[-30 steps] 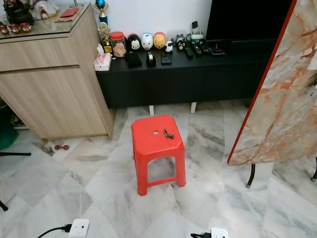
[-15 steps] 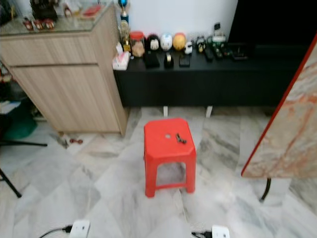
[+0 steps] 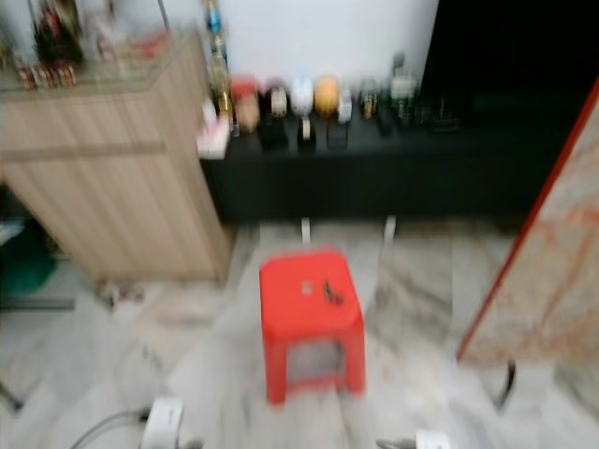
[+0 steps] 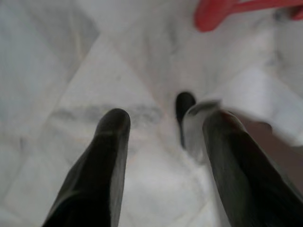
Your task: Hang keys on a hook
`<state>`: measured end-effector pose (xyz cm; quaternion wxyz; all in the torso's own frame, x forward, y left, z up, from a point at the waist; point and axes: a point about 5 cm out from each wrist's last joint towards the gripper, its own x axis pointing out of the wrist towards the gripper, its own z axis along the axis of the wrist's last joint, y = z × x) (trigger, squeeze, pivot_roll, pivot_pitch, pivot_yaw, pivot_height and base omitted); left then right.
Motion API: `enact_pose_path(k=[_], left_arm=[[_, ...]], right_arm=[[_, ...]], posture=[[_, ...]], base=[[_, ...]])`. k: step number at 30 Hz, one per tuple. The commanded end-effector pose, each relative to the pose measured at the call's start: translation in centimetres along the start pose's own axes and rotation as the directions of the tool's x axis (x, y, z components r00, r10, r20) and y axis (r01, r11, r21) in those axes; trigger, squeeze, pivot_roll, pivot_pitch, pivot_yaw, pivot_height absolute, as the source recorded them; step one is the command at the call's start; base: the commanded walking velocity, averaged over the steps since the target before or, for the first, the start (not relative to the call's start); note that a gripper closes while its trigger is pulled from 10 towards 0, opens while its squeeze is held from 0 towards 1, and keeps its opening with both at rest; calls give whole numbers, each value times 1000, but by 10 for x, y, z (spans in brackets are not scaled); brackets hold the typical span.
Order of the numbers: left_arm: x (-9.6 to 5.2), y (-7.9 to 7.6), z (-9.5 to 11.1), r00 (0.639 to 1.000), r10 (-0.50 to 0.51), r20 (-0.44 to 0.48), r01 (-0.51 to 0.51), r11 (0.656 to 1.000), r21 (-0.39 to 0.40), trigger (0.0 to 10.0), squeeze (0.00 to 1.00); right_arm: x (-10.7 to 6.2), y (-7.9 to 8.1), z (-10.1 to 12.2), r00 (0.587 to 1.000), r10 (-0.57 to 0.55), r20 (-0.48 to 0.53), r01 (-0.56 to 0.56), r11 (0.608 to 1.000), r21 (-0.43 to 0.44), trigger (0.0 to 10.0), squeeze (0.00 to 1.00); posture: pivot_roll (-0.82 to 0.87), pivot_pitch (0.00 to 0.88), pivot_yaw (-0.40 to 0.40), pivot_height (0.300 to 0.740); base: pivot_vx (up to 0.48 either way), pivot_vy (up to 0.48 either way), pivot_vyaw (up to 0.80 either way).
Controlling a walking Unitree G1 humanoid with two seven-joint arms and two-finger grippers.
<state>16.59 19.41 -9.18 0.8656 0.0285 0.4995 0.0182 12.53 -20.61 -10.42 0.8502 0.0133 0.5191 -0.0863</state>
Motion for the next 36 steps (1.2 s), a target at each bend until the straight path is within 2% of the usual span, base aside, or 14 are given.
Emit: enact_pose_path(k=[1,6,20,22,36], left_arm=[[-1,3,-5,1000,7,-25,-7,1000,15,10000,0],[-1,2,-5,1000,6,-24,-6,1000,15,10000,0],[-1,3,-4,1000,20,-20,-19,999,31,10000,0],[-1,3,-4,1000,19,-21,-18,999,27,10000,0],[-1,3,-3,1000,17,1,-17,1000,1,10000,0]], right_arm=[[0,8,-1,1000,22,-3,-22,1000,-1,10000,0],[0,8,0,999,36,0,-36,998,-41,10000,0],[0,8,0,999,45,3,-45,999,-25,10000,0],[0,8,-1,999,40,1,-40,999,3,10000,0],[0,7,3,998,15,54,-16,999,31,10000,0]], posture=[[-72,0,9,740],[-71,0,8,740],[-71,0,6,740],[-71,0,7,740],[-68,0,3,740]], base=[[364,0,0],[362,0,0],[340,0,782],[0,0,0],[0,0,0]])
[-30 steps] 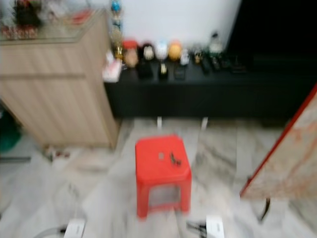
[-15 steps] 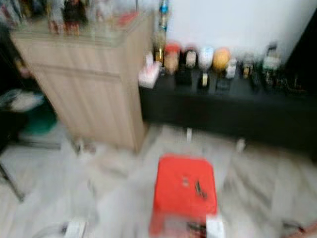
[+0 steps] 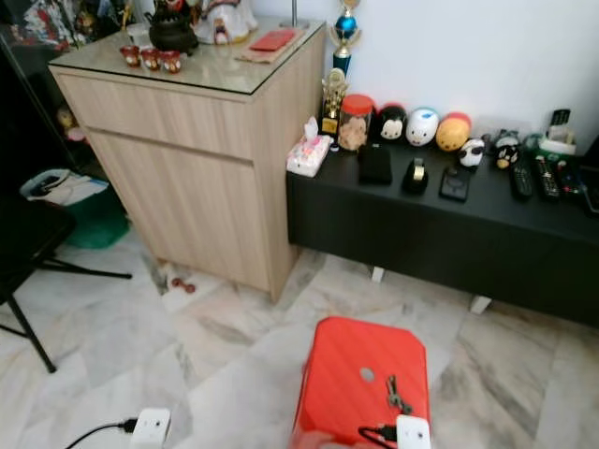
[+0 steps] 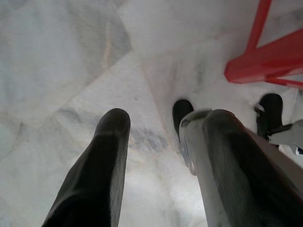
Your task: Hang keys on a hook
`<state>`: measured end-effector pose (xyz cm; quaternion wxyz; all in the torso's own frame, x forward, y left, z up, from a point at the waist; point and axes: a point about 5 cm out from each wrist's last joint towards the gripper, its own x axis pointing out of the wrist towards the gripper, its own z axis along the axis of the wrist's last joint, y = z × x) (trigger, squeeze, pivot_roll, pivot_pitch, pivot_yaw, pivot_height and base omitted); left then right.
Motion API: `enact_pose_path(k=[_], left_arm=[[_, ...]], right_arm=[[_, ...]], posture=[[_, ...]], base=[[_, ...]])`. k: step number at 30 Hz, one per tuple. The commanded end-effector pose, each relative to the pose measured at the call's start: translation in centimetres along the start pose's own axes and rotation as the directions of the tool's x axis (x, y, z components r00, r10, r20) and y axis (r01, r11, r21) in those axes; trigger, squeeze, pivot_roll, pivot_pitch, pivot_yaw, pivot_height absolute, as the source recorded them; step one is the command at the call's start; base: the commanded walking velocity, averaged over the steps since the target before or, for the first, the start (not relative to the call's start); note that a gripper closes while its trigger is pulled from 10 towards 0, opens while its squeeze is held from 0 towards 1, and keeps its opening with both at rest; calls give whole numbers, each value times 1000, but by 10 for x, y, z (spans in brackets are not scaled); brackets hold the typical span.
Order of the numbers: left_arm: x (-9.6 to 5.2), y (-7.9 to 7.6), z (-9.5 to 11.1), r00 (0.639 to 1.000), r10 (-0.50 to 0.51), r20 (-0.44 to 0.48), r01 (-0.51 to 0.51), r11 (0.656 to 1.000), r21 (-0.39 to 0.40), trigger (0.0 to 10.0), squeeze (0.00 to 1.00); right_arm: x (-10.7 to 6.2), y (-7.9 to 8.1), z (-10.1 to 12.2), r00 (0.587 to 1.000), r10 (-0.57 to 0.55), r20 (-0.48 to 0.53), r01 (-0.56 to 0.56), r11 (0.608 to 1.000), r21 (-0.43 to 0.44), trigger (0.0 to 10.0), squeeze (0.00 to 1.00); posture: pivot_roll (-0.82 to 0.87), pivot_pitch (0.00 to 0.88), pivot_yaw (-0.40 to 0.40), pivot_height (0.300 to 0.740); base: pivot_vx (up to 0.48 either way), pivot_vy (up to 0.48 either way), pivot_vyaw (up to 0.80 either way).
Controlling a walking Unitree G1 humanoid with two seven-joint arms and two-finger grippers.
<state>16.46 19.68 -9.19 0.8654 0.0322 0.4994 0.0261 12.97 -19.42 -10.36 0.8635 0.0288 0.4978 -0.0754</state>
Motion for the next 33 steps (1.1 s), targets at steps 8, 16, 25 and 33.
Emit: enact_pose_path(k=[8,16,25,33], left_arm=[[0,0,-2,1000,0,7,0,1000,-1,10000,0],[-1,0,0,999,8,33,-7,1000,-18,10000,0],[-1,0,0,999,6,39,-5,1000,-17,10000,0],[-1,0,1,999,8,43,-7,1000,-19,10000,0]], right_arm=[[-2,-8,5,994,-79,80,74,995,61,10000,0],[-3,-8,12,983,-68,169,54,995,84,10000,0],[1,7,103,902,-1,433,-22,999,48,10000,0],[-1,10,111,877,13,481,-33,999,33,10000,0]], posture=[[-68,0,2,740],[-65,0,-3,740],[-72,1,-1,740],[-72,1,-1,740]], base=[[0,0,0],[0,0,0],[0,0,0],[0,0,0]])
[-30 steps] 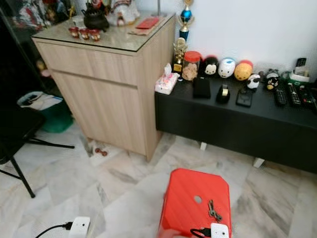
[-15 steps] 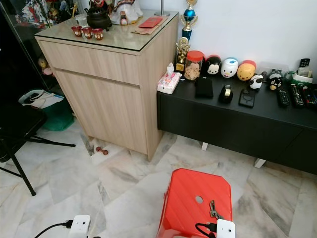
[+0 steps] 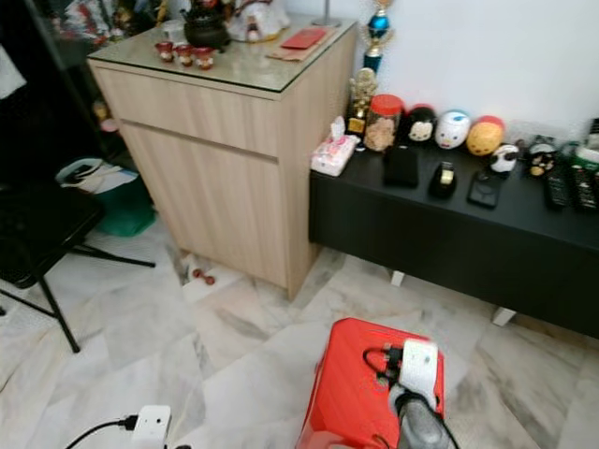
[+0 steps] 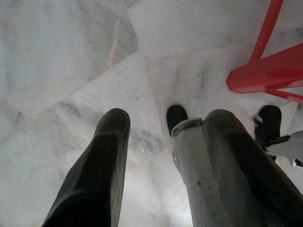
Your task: Hang keys on a hook
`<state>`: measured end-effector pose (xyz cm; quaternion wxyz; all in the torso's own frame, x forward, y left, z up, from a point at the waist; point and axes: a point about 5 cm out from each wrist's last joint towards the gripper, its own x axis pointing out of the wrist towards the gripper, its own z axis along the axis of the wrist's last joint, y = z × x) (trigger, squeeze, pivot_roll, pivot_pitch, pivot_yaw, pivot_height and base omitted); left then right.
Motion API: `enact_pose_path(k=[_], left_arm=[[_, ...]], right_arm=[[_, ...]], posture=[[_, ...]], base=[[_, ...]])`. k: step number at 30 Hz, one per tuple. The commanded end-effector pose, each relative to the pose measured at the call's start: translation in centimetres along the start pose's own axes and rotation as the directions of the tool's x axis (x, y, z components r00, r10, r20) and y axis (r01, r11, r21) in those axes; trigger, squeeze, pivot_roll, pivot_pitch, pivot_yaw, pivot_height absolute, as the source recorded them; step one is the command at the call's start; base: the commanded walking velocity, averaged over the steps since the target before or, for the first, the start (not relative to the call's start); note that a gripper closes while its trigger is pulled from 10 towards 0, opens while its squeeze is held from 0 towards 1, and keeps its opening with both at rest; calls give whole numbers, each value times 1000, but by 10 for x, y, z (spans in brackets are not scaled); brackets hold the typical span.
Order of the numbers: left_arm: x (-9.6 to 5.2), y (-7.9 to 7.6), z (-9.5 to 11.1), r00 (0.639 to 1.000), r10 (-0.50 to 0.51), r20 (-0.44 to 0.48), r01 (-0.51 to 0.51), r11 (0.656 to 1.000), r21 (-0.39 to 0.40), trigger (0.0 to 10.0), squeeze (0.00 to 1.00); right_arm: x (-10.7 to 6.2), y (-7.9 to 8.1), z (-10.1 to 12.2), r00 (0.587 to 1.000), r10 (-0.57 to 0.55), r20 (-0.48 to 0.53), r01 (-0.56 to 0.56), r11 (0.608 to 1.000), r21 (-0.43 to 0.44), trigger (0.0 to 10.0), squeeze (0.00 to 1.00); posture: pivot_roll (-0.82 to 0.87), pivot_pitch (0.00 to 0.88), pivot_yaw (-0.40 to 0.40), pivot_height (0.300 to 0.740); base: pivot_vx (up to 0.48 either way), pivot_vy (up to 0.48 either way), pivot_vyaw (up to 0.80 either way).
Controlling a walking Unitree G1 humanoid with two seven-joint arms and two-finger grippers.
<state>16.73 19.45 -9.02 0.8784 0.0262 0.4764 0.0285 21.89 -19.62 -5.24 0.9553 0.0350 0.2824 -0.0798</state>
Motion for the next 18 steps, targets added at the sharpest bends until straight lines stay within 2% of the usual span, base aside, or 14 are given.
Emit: enact_pose_path(k=[1,6,11,18], left_arm=[[0,2,-2,1000,10,-9,-10,1000,-4,10000,0],[0,3,-2,1000,10,-7,-10,1000,0,10000,0],[0,1,-1,1000,11,-4,-11,1000,-4,10000,0],[1,0,2,1000,9,4,-9,1000,-9,10000,0]], right_arm=[[3,0,10,999,1,51,-1,1000,-2,10000,0],[1,1,22,987,18,161,-19,1000,0,10000,0],[-3,-3,26,974,15,226,-14,1000,-7,10000,0],[-2,-6,30,970,11,242,-5,1000,-22,10000,0]], posture=[[-72,1,-1,740],[-73,0,-1,740],[-84,0,-10,740],[-167,16,14,740]], base=[[0,0,0],[0,0,0],[0,0,0],[0,0,0]])
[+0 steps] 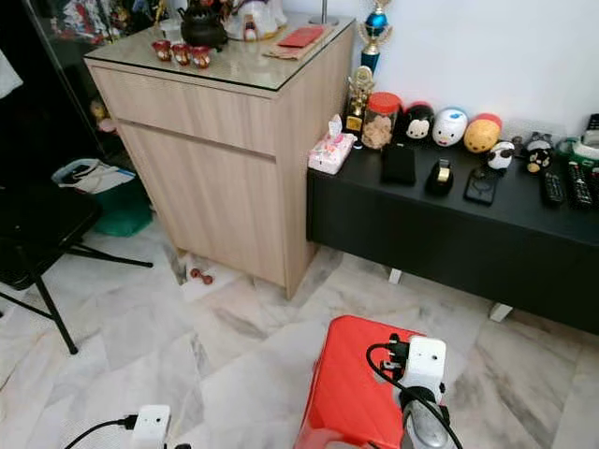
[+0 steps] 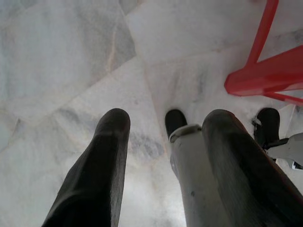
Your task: Hang keys on a hook
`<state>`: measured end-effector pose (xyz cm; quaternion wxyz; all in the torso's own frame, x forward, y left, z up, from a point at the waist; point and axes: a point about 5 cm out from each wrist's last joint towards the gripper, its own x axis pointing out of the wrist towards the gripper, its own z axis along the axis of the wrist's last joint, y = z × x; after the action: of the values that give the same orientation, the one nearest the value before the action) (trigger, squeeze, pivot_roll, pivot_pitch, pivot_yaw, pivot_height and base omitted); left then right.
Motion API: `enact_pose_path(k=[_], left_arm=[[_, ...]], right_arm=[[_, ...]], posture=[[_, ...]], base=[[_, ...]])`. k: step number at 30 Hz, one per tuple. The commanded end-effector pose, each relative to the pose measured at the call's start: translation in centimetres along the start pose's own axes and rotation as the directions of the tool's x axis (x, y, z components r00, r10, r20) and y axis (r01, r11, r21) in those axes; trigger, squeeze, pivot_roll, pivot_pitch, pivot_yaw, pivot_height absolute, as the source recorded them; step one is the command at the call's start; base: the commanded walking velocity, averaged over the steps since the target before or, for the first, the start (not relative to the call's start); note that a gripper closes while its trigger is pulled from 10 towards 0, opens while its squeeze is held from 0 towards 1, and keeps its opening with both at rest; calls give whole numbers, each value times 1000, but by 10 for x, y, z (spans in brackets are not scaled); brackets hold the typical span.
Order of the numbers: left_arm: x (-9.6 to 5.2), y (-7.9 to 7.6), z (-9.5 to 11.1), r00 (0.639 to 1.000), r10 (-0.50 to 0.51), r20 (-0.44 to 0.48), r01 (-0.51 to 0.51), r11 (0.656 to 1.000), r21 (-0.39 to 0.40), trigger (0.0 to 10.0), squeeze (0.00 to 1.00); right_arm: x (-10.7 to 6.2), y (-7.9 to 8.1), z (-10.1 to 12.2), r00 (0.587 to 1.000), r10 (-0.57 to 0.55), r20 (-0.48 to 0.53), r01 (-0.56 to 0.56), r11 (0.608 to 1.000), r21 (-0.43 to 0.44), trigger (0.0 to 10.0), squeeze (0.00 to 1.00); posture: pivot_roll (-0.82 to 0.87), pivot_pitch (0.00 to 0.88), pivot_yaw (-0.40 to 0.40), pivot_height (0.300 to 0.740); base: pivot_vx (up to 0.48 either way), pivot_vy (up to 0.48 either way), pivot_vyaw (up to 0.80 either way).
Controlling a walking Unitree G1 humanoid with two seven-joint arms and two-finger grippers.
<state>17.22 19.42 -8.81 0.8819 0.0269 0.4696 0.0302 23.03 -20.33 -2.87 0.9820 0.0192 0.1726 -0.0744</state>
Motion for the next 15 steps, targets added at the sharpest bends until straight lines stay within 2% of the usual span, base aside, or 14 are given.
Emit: enact_pose_path(k=[1,6,15], left_arm=[[0,0,-3,1000,5,-12,-5,1000,-8,10000,0],[0,4,-2,1000,6,-18,-5,1000,6,10000,0],[0,7,1,1000,18,-13,-18,1000,7,10000,0]], right_arm=[[1,-1,3,1000,-5,17,5,1000,-5,10000,0],[5,7,13,998,-8,65,6,1000,22,10000,0],[11,13,22,996,11,92,-13,1000,18,10000,0]], posture=[[-167,16,14,740],[-258,27,69,740],[-195,42,84,740]], base=[[0,0,0],[0,0,0],[0,0,0]])
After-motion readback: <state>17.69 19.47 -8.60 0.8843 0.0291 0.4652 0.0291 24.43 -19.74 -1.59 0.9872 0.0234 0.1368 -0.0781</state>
